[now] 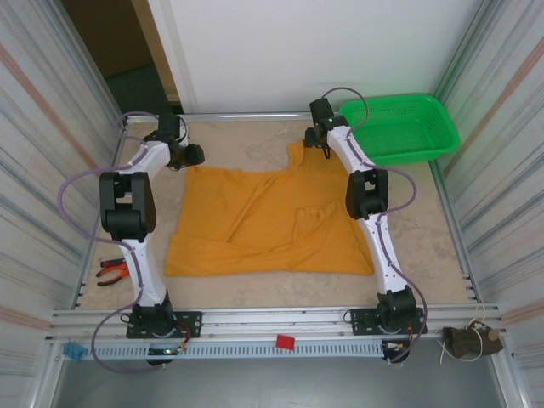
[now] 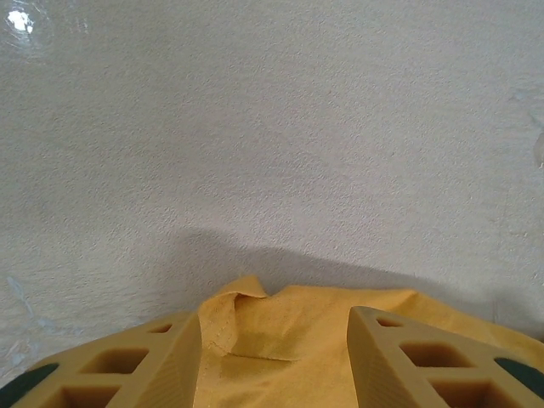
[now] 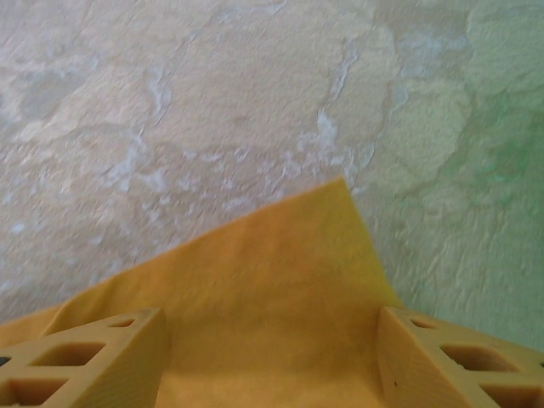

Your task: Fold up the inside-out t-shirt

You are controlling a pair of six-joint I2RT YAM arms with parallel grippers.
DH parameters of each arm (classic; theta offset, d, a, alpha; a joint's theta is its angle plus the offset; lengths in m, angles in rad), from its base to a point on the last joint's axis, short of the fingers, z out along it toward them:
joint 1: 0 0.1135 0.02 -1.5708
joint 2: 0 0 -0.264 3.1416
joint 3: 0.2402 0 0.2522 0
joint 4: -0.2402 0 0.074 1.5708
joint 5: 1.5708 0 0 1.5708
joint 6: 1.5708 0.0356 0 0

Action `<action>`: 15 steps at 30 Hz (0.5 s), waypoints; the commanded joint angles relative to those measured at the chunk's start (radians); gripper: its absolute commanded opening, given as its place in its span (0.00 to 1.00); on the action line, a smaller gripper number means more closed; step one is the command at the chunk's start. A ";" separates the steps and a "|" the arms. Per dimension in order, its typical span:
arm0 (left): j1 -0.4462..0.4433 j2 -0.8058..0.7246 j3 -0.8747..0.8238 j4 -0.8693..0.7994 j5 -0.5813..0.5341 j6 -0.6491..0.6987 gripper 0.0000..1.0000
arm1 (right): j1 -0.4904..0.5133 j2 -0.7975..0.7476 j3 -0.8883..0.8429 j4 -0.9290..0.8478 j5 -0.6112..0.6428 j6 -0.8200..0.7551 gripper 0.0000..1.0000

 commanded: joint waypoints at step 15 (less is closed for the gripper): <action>-0.015 0.123 0.097 -0.119 -0.039 0.009 0.32 | -0.052 0.058 0.091 0.008 -0.232 0.072 0.59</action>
